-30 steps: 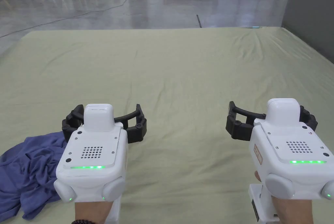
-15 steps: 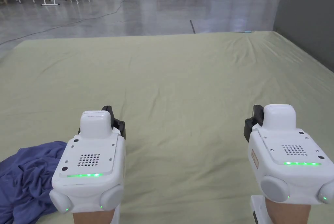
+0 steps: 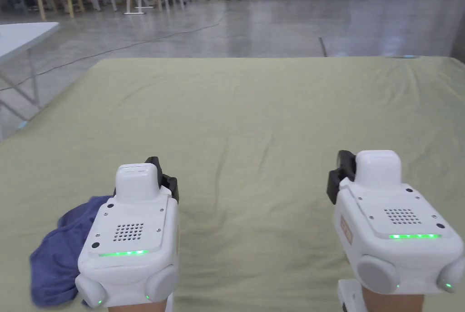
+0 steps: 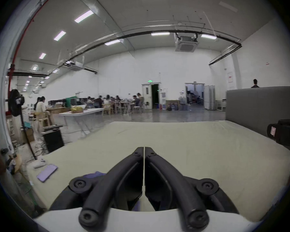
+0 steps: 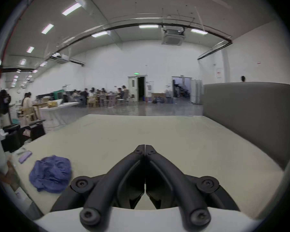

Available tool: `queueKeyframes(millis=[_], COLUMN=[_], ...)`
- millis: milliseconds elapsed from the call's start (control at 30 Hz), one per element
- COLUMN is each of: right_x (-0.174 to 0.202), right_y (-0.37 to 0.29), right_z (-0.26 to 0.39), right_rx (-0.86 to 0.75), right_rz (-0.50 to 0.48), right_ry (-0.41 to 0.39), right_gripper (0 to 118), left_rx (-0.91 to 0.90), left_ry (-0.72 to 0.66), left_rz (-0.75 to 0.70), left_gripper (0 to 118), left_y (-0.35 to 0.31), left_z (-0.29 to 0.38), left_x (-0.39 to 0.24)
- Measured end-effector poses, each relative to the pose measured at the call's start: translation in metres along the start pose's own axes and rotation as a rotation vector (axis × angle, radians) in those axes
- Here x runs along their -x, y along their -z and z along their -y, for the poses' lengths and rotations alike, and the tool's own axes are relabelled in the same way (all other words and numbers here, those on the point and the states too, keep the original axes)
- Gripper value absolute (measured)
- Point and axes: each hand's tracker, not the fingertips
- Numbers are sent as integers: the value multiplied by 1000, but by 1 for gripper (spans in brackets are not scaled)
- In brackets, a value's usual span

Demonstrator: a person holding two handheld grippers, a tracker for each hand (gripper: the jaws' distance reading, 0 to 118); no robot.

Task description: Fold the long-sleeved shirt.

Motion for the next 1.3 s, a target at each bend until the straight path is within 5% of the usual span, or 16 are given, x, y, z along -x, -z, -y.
queueKeyframes(millis=[267, 600, 633, 667, 733, 767, 1033, 1300], right_x=[112, 127, 127, 126, 127, 127, 125, 121], right_y=[27, 32, 33, 34, 35, 36, 44, 61], right_z=[1, 6, 6, 6, 6, 6, 19, 35], right_rx=[27, 51, 52, 55, 60, 62, 107, 166], right_rz=[-257, -297, -296, -296, -303, -304, -302, -286], right_ry=[-7, -33, -33, -32, -36, -42, -54, -80], right_gripper=[2, 2, 2, 2, 2, 2, 2, 2], left_rx=[49, 135, 171, 198, 246, 289, 895, 1056], left_ry=[-24, -24, -21, -10, -4, -21, -235, -277], left_rz=[-183, -193, -196, -205, -216, -207, -58, -60], left_gripper=[0, 1, 8, 32, 101, 118, 118, 118], left_y=[-22, -11, -7, -3, 7, 13, 141, 218], left_z=[6, 11, 11, 11, 12, 12, 45, 127], left_x=[84, 87, 86, 86, 89, 92, 138, 152])
